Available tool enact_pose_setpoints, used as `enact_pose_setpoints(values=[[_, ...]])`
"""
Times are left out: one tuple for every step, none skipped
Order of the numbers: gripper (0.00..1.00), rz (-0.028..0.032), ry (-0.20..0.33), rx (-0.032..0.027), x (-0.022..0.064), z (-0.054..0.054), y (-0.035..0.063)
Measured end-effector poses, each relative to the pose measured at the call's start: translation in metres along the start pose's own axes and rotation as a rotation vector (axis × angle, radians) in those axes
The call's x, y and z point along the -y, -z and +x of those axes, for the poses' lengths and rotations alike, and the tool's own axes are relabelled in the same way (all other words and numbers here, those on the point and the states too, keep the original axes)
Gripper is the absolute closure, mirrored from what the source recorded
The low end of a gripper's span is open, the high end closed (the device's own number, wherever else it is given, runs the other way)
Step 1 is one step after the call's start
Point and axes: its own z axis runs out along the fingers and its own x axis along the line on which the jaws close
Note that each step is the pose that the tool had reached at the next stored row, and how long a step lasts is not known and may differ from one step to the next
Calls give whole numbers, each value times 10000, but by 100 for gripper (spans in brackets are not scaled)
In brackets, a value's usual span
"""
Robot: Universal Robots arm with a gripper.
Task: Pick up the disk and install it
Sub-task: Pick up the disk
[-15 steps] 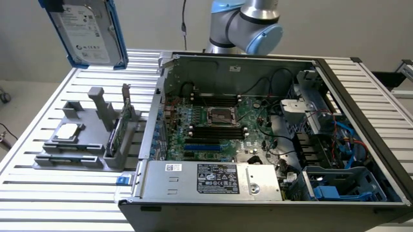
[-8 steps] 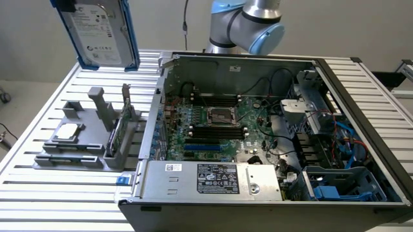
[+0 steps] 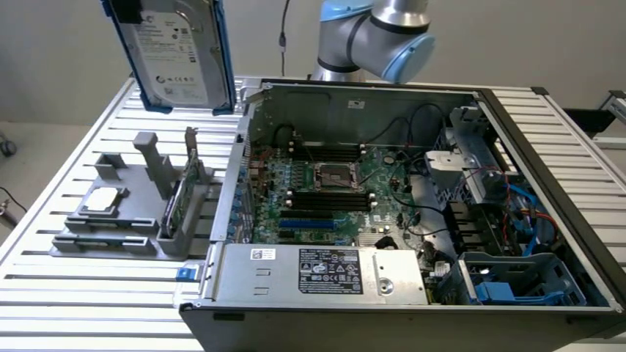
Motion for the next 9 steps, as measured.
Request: enact_pose_setpoints(values=[[67,0,-1,0,44,20,4],[67,0,-2,-1,85,40,8],[67,-1,-1,-1,129,61,11],[67,1,0,0,171,80,14],[67,1,-1,1,214,99,16],[67,2,-1,1,258,118,17],[67,1,0,0,302,137,19],[67,0,-1,0,349,157,21],[67,0,-2,0,393,176,22]])
